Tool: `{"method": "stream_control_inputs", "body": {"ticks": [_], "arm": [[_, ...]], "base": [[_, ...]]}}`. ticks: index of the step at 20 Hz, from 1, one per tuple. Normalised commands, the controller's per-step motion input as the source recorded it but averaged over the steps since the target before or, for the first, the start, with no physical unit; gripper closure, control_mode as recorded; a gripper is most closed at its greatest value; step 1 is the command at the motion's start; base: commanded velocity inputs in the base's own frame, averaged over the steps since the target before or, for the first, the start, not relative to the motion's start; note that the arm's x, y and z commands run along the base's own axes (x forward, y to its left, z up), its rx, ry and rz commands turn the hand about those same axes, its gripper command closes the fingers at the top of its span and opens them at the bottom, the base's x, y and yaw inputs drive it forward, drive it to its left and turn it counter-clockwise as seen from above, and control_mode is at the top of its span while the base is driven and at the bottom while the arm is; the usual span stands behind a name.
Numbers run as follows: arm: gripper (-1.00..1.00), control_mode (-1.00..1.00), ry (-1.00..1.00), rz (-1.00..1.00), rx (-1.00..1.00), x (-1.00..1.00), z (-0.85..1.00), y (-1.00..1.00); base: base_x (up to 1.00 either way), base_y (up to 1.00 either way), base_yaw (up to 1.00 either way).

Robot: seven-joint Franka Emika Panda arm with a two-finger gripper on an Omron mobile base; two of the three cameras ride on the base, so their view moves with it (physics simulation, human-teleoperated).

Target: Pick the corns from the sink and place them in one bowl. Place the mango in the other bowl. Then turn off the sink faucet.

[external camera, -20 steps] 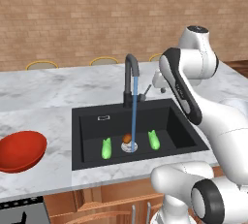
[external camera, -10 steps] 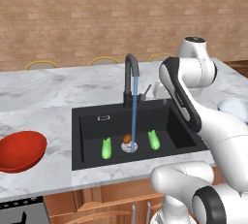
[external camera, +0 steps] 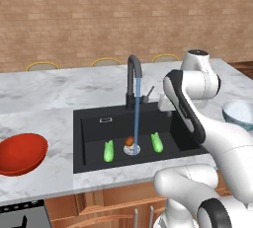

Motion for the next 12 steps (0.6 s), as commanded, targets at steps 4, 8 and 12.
{"method": "stream_control_inputs", "body": {"ticks": [4,8,12], "arm": [[-1.0,-1.0,0.01,0.0,0.0,-0.05,-0.41,-0.12],[-1.0,-1.0,0.0,0.0,0.0,0.0,-0.38,-0.01],[-1.0,-1.0,0.0,0.0,0.0,0.01,-0.34,0.0]], "base": [[0.0,0.0,0.0],[0.0,0.0,0.0],[0.0,0.0,0.0]]}}
